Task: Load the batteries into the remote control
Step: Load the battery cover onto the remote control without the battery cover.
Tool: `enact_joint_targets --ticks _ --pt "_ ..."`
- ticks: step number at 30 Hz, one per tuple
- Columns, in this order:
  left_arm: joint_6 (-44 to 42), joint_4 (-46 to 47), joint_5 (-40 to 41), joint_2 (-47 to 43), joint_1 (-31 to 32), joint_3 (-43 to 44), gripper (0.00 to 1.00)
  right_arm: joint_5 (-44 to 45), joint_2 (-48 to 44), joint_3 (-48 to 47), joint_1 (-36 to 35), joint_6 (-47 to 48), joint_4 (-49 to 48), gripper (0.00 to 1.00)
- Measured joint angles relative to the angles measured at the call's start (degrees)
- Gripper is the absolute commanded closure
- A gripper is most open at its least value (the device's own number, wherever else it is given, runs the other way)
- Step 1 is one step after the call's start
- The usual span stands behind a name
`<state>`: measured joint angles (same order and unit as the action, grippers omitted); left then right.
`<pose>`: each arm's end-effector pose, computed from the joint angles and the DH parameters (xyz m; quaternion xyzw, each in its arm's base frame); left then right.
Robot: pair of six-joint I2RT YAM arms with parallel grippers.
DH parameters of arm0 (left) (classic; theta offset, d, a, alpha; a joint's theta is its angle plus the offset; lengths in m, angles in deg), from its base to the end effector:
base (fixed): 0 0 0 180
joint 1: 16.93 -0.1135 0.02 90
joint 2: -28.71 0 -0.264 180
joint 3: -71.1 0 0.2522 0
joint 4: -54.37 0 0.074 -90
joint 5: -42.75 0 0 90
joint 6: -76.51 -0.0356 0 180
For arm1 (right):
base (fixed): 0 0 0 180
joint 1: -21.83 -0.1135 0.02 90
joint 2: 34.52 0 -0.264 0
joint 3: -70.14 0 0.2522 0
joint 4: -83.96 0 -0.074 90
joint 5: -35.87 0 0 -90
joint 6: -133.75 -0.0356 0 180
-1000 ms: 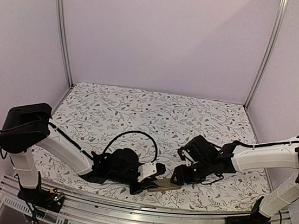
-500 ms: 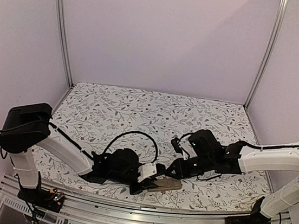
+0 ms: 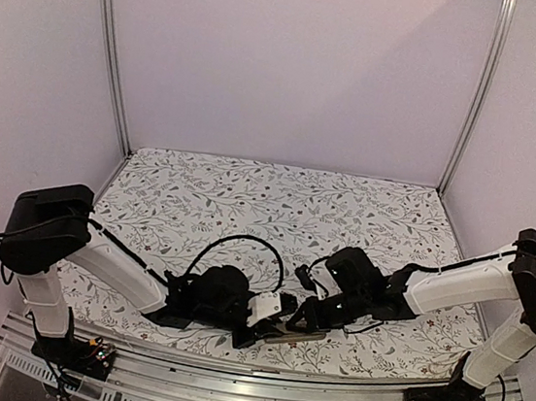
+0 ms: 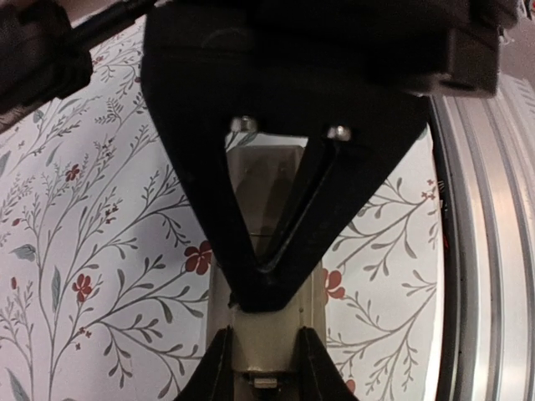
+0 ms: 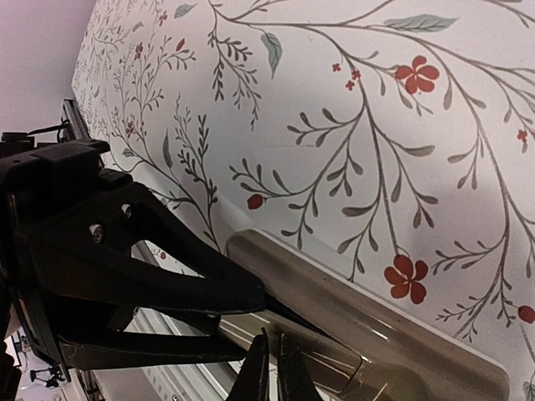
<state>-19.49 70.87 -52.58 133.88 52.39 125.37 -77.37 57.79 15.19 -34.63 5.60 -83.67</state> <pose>0.1164 -0.3178 0.1107 0.5570 0.6863 -0.2795 0.3750 0.1541 0.2579 0.1428 -0.2148 0.8969 0.3761 0.0896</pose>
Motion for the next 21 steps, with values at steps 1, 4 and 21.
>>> enact_joint_targets --ticks 1,4,21 --pt "0.0 -0.1 -0.1 0.0 0.0 0.0 0.96 0.0 0.4 0.3 0.0 0.0 -0.1 0.95" --pt "0.0 -0.2 -0.3 0.2 -0.2 0.1 0.94 -0.1 0.5 0.7 0.0 -0.2 -1.1 0.96" --pt "-0.1 -2.1 -0.9 0.3 -0.4 1.1 0.63 0.5 1.1 1.9 0.0 -0.4 -3.5 0.97"
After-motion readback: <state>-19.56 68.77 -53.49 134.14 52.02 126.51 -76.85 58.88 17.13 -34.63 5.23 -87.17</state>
